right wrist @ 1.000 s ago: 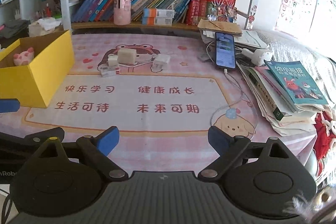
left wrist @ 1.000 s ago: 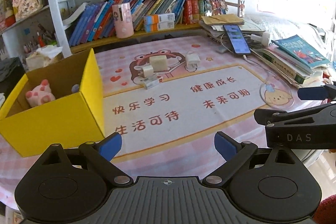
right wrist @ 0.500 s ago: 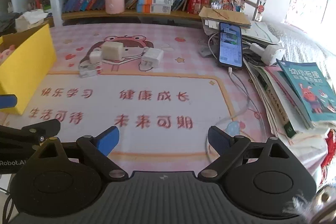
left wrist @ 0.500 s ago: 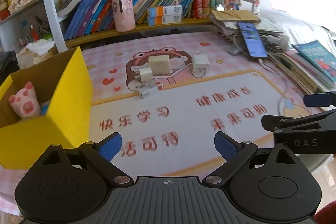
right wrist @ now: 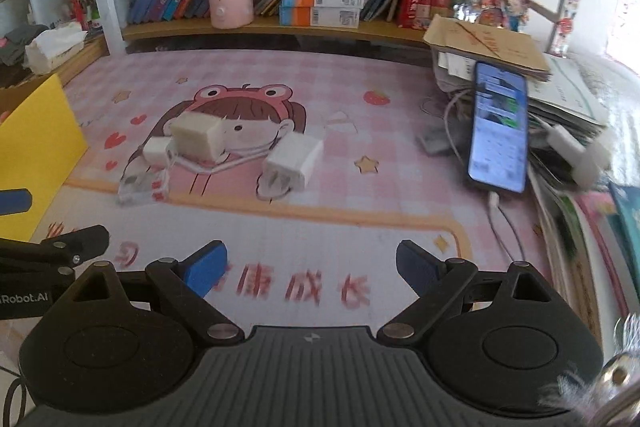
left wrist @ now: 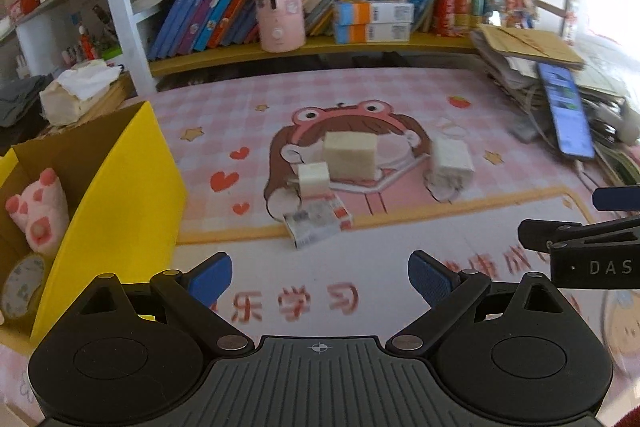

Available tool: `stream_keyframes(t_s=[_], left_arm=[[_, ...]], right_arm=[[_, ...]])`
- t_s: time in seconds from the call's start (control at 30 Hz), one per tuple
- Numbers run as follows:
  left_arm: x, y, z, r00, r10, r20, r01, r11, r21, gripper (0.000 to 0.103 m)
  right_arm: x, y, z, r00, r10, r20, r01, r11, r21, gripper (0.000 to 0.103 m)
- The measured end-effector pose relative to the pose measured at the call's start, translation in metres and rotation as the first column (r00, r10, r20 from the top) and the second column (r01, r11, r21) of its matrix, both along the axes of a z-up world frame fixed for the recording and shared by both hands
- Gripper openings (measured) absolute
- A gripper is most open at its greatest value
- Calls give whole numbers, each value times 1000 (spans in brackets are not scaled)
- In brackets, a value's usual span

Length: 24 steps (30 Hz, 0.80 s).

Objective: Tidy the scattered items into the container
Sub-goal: 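Lower the left tool to the white card while the right tool approaches a white charger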

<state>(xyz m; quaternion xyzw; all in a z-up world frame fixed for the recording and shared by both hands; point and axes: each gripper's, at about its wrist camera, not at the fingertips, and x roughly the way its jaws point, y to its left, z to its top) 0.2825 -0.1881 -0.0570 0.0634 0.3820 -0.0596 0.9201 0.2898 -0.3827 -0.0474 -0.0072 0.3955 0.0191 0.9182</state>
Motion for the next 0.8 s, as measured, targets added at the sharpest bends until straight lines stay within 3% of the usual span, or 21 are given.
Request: stream_keyframes(t_s=[0.47,0.8], left_arm=[[79,-8,-32,996,63,-58,-60,997,55,95],[97,-6,-45,992,97,-83,-92,994,62,94]], right_arm=[[105,-4,-34,997,57,-50,-55,998,34,92],[135,-3,-48,993,84,-80,-81,996,39,92]])
